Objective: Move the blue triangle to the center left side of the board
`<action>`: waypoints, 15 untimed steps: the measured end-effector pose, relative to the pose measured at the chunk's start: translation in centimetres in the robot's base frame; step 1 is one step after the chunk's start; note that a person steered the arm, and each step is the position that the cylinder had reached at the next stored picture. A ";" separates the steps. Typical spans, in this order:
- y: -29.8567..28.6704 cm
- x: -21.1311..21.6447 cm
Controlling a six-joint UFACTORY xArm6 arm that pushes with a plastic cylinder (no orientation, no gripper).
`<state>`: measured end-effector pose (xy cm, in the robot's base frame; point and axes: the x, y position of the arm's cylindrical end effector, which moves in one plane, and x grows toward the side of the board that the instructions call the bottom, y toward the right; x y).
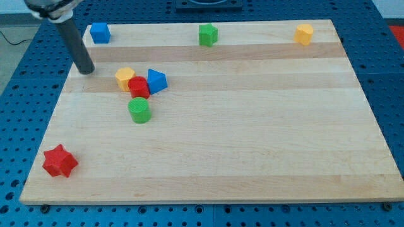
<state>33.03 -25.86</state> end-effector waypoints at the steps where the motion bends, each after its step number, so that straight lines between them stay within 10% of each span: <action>1: 4.2 0.3; 4: 11.0 9.7; 7: 17.1 5.2; 11: 10.4 -1.6; 15: 3.6 1.5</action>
<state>34.52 -22.25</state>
